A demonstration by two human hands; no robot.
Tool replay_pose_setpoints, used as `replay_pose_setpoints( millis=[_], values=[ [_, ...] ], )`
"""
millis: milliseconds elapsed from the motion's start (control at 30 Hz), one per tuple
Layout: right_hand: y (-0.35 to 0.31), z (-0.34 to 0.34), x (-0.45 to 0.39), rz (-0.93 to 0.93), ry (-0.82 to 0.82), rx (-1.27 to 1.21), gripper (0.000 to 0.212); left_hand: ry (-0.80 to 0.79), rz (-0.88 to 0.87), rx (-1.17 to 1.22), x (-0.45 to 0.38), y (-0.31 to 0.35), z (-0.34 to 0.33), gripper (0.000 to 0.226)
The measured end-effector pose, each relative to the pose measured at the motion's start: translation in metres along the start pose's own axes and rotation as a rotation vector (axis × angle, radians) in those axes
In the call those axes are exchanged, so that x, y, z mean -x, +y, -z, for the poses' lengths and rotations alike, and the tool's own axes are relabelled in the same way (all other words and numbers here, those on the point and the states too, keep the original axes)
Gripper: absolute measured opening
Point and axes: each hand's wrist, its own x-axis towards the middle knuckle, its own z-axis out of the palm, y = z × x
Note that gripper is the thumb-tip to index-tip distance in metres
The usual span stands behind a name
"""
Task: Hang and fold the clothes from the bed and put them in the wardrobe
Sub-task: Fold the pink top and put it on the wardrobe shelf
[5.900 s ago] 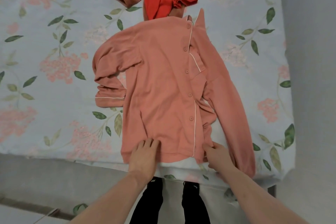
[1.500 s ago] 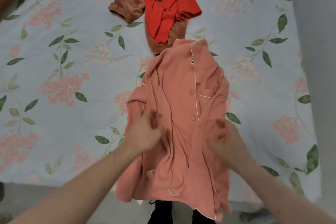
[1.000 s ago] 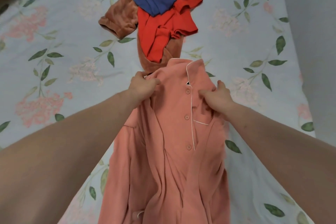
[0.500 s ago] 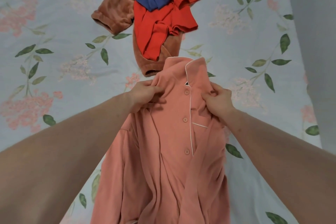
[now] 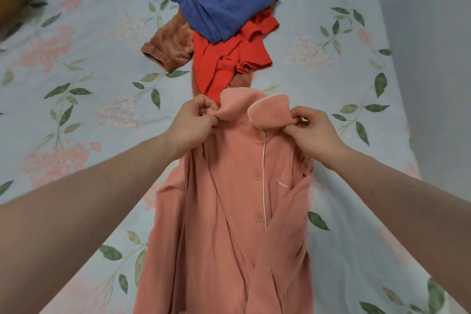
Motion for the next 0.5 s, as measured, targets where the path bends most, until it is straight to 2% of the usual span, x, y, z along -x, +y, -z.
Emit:
replay_pose_setpoints(
  millis=[233,367,500],
  values=[
    [0.03,0.012,0.074,0.262,-0.136,0.147,0.033,-0.158,-0.177,-0.366,0.074,-0.017,0.027,0.048],
    [0.07,0.004,0.104,0.291,-0.162,0.404,0.028,-0.163,-0.257,-0.511,0.105,-0.053,0.029,0.036],
    [0.105,-0.012,0.129,0.272,-0.213,0.576,0.025,-0.262,-0.259,-0.686,0.129,-0.09,0.026,0.033]
  ],
)
